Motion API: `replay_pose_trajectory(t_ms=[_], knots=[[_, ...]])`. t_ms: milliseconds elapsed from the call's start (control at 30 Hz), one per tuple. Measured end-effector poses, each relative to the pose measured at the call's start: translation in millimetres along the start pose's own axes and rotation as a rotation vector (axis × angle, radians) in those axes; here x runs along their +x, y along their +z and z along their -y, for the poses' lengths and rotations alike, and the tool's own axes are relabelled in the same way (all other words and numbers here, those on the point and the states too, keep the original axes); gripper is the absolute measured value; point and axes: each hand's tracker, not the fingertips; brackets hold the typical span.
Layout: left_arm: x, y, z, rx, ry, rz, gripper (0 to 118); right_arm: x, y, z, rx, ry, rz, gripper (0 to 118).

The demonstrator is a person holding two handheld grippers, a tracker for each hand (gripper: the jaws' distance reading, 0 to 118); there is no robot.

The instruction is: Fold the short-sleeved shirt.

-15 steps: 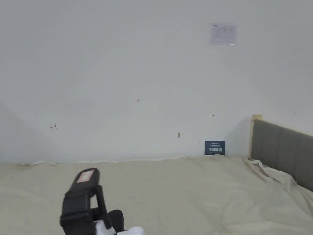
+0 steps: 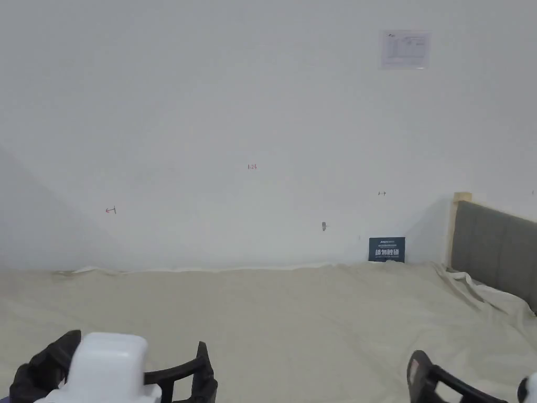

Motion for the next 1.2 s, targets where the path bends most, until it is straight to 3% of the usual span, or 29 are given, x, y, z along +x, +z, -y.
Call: replay_pose_trajectory(t_ms=[67,100,200,400,833,967,1067,1167,1200], knots=[[-5,11,13,0.029,0.073,-0.02,118,-21,4,12,0.016,0.22,0.068,118],[-5,15,19,0.048,0.075,-0.062,118,-25,7,19,0.012,0.246,0.045,118],[-5,21,32,0.061,0.063,-0.124,118,-27,16,31,-0.024,0.193,-0.052,118],[-3,17,30,0.006,0.011,-0.162,118,-29,18,31,-0.036,0.062,-0.054,118],[5,18,30,-0.068,-0.001,-0.126,118,-16,16,30,-0.101,0.015,-0.027,118],[2,20,24,-0.062,0.011,-0.117,118,-15,19,26,-0.116,0.023,-0.061,114],[2,21,21,-0.044,0.007,-0.131,118,-17,24,23,-0.081,0.03,-0.067,89],[-2,21,19,-0.083,0.06,-0.047,118,-17,22,20,-0.082,0.013,-0.063,21],[-3,18,18,-0.126,0.076,-0.021,110,-16,20,19,-0.099,0.006,-0.053,5]])
